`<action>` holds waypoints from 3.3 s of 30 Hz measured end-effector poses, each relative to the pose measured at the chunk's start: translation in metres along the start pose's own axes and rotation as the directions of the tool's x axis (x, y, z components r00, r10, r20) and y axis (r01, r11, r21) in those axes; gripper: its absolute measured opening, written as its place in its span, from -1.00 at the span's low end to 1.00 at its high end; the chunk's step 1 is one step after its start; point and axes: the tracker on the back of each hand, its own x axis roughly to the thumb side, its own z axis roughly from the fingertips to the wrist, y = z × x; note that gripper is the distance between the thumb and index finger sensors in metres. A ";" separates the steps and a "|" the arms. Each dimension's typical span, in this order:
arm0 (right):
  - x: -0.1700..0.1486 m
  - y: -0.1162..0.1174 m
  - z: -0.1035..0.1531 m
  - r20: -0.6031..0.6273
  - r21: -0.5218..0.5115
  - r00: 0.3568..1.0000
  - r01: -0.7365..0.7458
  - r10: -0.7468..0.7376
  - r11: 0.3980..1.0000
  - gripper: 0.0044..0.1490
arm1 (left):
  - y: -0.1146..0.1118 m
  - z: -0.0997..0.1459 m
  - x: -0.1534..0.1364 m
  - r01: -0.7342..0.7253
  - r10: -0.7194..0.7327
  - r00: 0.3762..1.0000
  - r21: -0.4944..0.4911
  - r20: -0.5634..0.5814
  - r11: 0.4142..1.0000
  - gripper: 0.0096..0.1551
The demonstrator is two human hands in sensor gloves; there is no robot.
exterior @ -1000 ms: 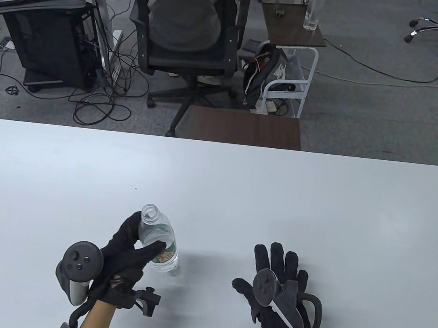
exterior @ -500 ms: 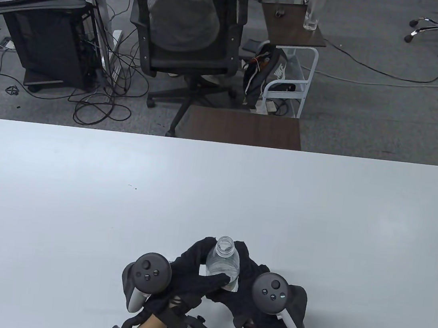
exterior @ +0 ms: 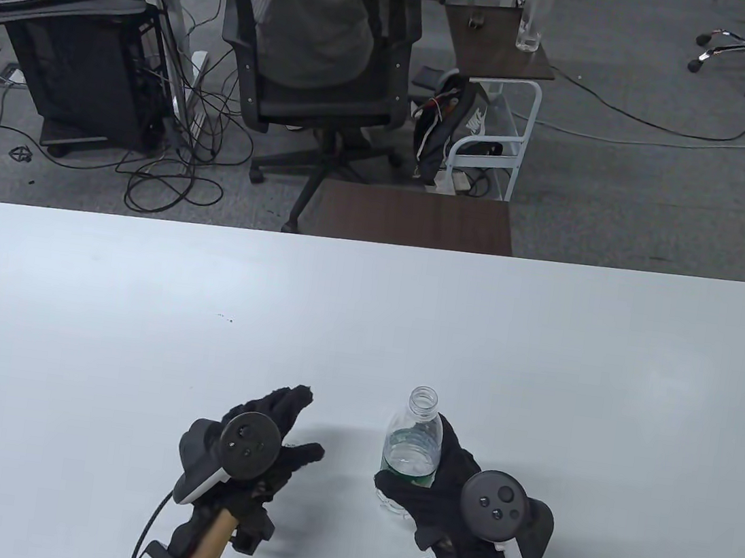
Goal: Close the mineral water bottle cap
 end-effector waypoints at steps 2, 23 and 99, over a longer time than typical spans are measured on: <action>0.001 0.001 0.000 0.005 -0.002 1.000 -0.022 0.022 1.000 0.28 | -0.006 -0.006 -0.007 0.063 -0.065 0.997 -0.062 -0.035 0.996 -0.25; 0.004 0.004 0.002 0.026 -0.009 0.999 -0.040 0.041 0.999 0.28 | -0.059 -0.020 0.015 0.258 -0.268 0.963 -0.354 0.020 0.899 -0.33; 0.020 0.016 0.009 0.076 0.039 0.993 -0.095 0.092 0.995 0.26 | 0.118 0.008 0.142 -0.099 0.072 0.915 0.047 0.396 0.994 -0.48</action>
